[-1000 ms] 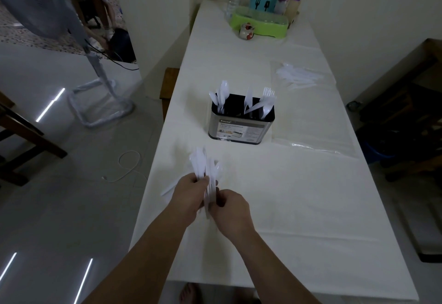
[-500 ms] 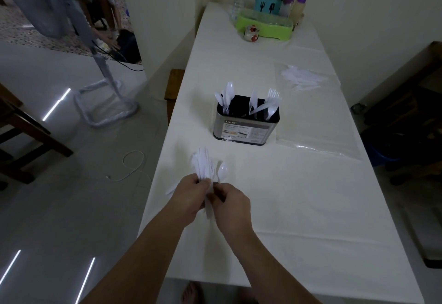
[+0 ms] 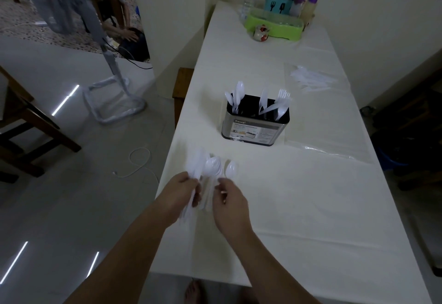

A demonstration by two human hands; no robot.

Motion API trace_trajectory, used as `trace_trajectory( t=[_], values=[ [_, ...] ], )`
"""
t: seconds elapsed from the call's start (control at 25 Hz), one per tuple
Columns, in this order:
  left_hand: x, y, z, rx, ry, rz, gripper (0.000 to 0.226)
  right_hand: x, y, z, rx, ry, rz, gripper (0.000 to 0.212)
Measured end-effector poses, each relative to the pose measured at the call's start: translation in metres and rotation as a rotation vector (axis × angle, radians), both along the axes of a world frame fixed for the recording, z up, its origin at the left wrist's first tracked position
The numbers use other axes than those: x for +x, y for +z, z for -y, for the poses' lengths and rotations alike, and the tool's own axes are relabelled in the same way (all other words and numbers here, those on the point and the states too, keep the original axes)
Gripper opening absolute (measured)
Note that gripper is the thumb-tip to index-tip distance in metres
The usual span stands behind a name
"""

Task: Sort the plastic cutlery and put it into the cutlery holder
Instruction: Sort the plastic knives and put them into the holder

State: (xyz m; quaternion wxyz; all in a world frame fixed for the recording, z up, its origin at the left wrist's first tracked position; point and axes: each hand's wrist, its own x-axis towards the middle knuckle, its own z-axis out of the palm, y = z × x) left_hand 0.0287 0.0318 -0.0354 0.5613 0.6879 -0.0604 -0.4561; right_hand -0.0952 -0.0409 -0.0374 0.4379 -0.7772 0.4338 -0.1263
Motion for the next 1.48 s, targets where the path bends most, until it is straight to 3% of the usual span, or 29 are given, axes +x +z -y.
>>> trace_trajectory(
  t=[0.16,0.28,0.48,0.72,0.96,1.24,1.4,1.48],
  values=[
    [-0.014,0.005,0.001,0.055,-0.426,-0.035,0.017,0.011,0.01,0.032,0.265,-0.166,0.178,0.042],
    [-0.028,0.008,0.012,0.13,-0.502,-0.076,0.015,0.004,0.013,0.044,0.262,-0.057,0.104,0.026],
    [-0.046,0.008,0.02,0.15,-0.66,0.063,0.015,-0.021,0.002,0.055,0.233,-0.022,0.017,0.008],
    [-0.051,0.014,0.03,0.059,-0.616,0.118,0.014,-0.034,0.018,0.082,0.304,0.138,0.064,0.005],
    [-0.039,0.024,0.063,-0.054,-0.54,0.19,0.002,-0.027,0.053,0.114,0.493,0.137,0.221,0.02],
    [-0.029,0.039,0.094,-0.102,-0.561,0.379,0.011,-0.022,0.08,0.144,0.427,0.114,0.263,0.015],
    [-0.032,0.045,0.107,-0.133,-0.572,0.511,0.023,-0.025,0.1,0.158,0.286,0.152,0.128,0.005],
    [-0.036,0.049,0.115,-0.168,-0.556,0.505,0.017,-0.025,0.107,0.165,0.209,0.148,0.105,0.006]
  ],
)
